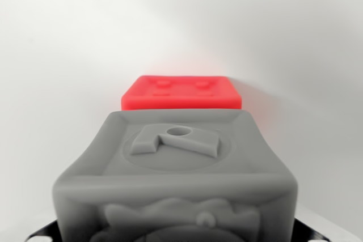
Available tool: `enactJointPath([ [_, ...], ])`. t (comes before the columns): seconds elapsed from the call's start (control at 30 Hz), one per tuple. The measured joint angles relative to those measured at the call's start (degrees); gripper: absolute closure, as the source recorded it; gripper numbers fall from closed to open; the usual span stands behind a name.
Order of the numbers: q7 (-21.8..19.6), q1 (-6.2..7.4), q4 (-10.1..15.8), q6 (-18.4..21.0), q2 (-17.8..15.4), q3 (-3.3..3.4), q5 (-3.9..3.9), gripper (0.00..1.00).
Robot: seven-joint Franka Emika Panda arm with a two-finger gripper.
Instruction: Destack cube
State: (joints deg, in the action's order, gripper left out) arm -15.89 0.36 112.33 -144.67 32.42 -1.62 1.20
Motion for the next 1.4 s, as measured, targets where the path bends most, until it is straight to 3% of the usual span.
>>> enactJointPath([
  [1.13,0.1,-0.02,0.2,8.8,-9.3,-0.06,-0.02,1.00],
  [1.4,-1.1,-0.36,2.5,8.1,-10.3,0.37,-0.27,1.00],
])
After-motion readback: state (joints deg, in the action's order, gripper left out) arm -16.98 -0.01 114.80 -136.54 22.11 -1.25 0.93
